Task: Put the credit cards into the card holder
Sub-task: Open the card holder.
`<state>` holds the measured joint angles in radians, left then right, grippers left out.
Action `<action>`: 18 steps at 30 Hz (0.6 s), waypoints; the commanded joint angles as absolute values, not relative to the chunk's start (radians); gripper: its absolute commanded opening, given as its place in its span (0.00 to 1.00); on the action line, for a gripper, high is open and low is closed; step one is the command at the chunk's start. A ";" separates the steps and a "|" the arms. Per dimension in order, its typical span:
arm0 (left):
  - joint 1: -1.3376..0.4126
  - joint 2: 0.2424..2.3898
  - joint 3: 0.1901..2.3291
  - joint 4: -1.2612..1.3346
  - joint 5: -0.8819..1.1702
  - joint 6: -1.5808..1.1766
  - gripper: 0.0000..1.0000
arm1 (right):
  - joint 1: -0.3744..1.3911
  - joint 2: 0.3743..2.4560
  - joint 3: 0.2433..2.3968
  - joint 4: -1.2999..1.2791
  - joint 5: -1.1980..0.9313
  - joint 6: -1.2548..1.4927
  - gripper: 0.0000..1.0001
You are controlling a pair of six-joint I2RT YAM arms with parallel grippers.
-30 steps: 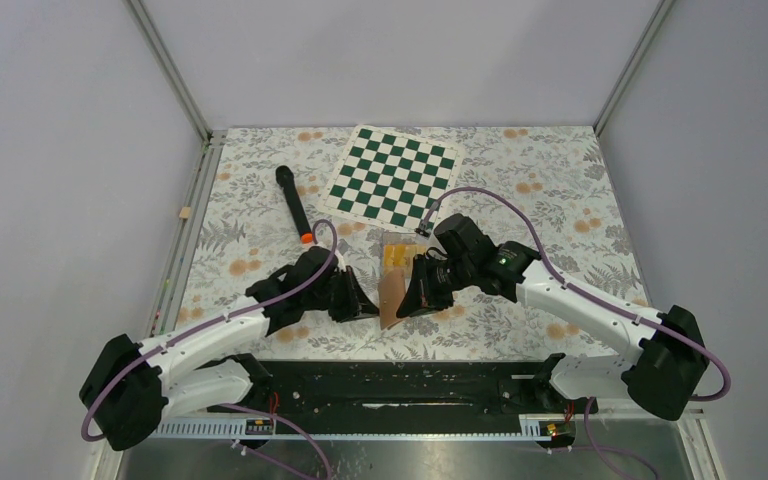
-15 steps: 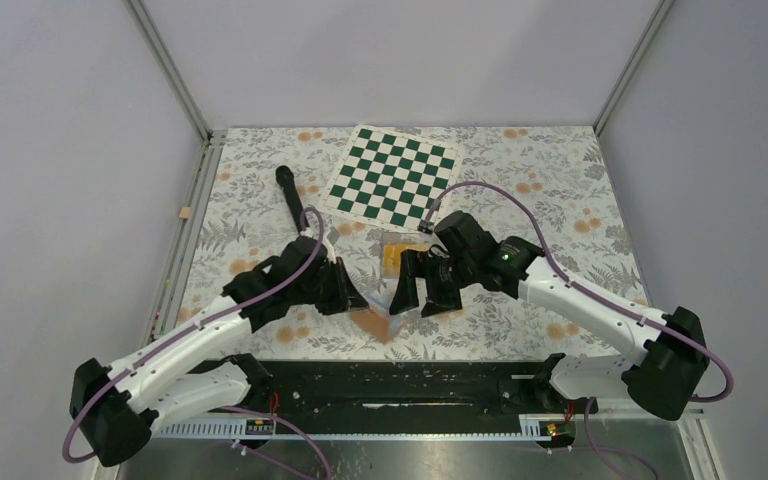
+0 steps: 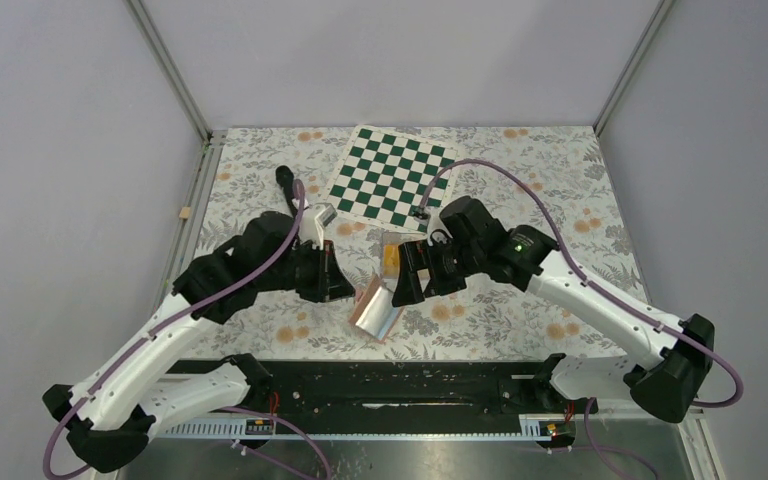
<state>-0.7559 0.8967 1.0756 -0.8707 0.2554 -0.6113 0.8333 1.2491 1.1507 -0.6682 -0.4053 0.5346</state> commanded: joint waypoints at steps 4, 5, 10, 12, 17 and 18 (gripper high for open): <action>-0.753 0.891 1.256 -0.934 0.501 -0.420 0.00 | 0.838 1.106 1.166 -0.585 -0.436 0.267 0.99; -0.752 0.896 1.265 -0.934 0.534 -0.414 0.00 | 0.838 1.068 1.148 -0.559 -0.447 0.243 0.99; -0.753 0.915 1.288 -0.929 0.700 -0.393 0.00 | 0.838 0.972 1.071 -0.379 -0.625 0.178 0.99; -0.753 0.917 1.293 -0.916 0.753 -0.397 0.00 | 0.839 0.959 1.036 -0.295 -0.677 0.206 1.00; -0.753 0.910 1.295 -0.844 0.869 -0.447 0.00 | 0.841 1.015 1.029 -0.176 -0.753 0.283 1.00; -0.753 0.910 1.295 -0.830 0.896 -0.456 0.00 | 0.840 1.031 1.035 -0.157 -0.762 0.301 0.99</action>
